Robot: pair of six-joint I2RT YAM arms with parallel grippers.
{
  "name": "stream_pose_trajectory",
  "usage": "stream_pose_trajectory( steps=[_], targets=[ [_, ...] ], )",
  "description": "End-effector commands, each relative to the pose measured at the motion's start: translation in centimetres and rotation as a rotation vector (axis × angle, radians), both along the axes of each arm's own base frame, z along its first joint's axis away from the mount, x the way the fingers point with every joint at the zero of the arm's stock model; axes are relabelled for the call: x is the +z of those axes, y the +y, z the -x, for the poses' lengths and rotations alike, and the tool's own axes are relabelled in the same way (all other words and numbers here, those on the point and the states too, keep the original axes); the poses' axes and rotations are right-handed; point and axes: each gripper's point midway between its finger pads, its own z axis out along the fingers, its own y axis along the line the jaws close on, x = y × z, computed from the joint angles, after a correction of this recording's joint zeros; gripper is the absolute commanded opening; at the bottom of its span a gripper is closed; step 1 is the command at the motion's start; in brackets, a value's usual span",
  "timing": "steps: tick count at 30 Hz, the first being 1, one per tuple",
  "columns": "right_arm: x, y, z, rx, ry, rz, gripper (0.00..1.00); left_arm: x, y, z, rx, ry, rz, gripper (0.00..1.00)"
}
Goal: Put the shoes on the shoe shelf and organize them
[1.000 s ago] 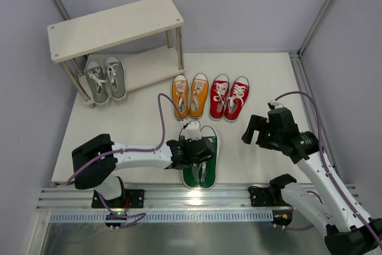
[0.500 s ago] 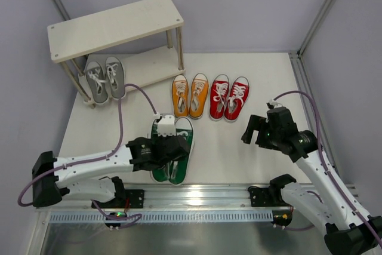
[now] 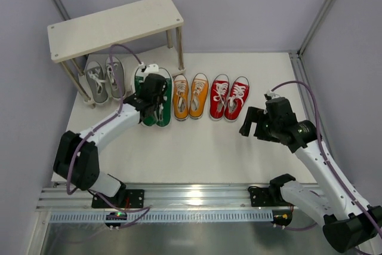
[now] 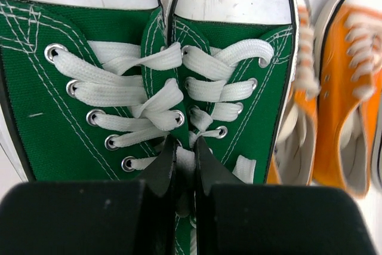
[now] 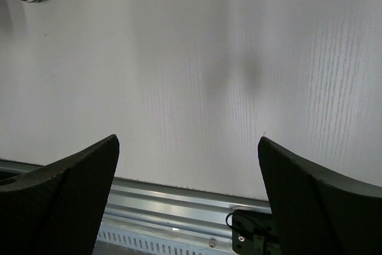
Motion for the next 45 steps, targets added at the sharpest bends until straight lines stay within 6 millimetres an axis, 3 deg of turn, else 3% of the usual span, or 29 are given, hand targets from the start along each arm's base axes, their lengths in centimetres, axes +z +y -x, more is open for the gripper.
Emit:
stream_pose_trajectory(
  steps=[1,2,4,6,7,11,18,23,29,35,39,43,45],
  targets=[
    [1.3,0.4,-1.0,0.027,-0.022,0.008,0.98,9.0,-2.0,-8.6,-0.067,-0.332,0.114,0.0],
    [1.3,0.4,-1.1,0.032,-0.02,0.015,0.98,10.0,-1.8,-9.9,-0.06,-0.362,0.126,0.0],
    [1.2,0.4,-1.5,0.035,-0.01,0.03,0.98,8.8,-0.9,-12.7,-0.033,-0.374,0.129,0.0],
    [1.2,-0.1,-2.0,0.027,-0.016,0.065,0.98,9.2,-0.4,-14.7,-0.017,-0.406,0.161,0.0],
    [0.9,-0.1,-2.1,0.031,-0.002,0.075,0.98,7.8,-0.2,-15.8,-0.007,-0.392,0.163,0.0],
    [-0.1,-0.2,-2.7,0.044,0.034,0.113,0.98,10.2,1.2,-19.1,0.041,-0.508,0.2,0.0],
    [-1.4,0.6,-3.9,0.074,0.09,0.124,0.98,13.4,2.7,-21.2,0.112,-0.699,0.188,0.0],
    [-1.9,1.0,-4.2,0.081,0.099,0.12,0.98,14.0,3.6,-22.4,0.141,-0.741,0.176,0.0],
    [-2.6,1.0,-4.1,0.079,0.111,0.117,0.98,13.3,5.7,-23.5,0.248,-0.812,0.147,0.0],
    [-3.0,0.9,-3.9,0.078,0.118,0.12,0.98,10.7,6.4,-25.4,0.289,-0.779,0.127,0.01],
    [-3.0,0.9,-4.0,0.082,0.12,0.121,0.98,9.3,6.6,-25.6,0.293,-0.766,0.107,0.16],
    [-3.2,1.5,-3.7,0.103,0.127,0.097,0.98,8.8,6.8,-24.8,0.303,-0.76,0.131,0.56],
    [-3.2,1.5,-3.6,0.103,0.129,0.095,0.98,8.9,7.0,-24.1,0.305,-0.753,0.127,0.64]
  ],
)
